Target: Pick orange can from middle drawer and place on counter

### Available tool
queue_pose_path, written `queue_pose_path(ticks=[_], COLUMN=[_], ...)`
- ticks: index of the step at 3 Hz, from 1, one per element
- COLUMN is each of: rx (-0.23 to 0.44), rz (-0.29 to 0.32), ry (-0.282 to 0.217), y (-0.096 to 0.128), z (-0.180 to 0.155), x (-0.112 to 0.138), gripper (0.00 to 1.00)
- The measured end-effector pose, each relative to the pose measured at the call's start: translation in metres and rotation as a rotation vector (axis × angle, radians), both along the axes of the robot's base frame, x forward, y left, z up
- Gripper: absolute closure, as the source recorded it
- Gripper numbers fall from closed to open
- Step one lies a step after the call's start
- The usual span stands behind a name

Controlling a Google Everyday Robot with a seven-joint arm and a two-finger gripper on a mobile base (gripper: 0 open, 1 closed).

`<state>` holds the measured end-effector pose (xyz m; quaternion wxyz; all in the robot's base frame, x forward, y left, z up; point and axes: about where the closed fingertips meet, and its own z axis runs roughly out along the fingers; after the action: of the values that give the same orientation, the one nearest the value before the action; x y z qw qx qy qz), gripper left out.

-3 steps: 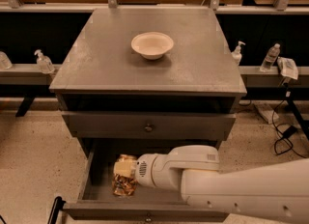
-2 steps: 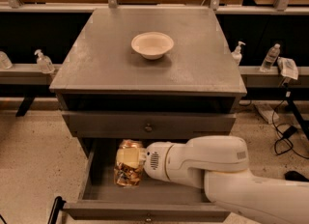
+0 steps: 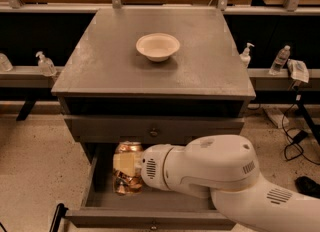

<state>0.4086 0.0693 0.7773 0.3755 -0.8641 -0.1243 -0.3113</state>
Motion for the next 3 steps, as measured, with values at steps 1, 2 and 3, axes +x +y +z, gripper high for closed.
queue_pose_path(ticks=[1, 2, 3], rx=[0.037, 0.088, 0.090], rz=[-0.010, -0.022, -0.056], ry=[-0.036, -0.143, -0.245], y=[-0.020, -0.053, -0.090], z=[0.015, 0.060, 0.108], x=[0.020, 0.048, 0.088], gripper=[1.00, 1.00, 1.00])
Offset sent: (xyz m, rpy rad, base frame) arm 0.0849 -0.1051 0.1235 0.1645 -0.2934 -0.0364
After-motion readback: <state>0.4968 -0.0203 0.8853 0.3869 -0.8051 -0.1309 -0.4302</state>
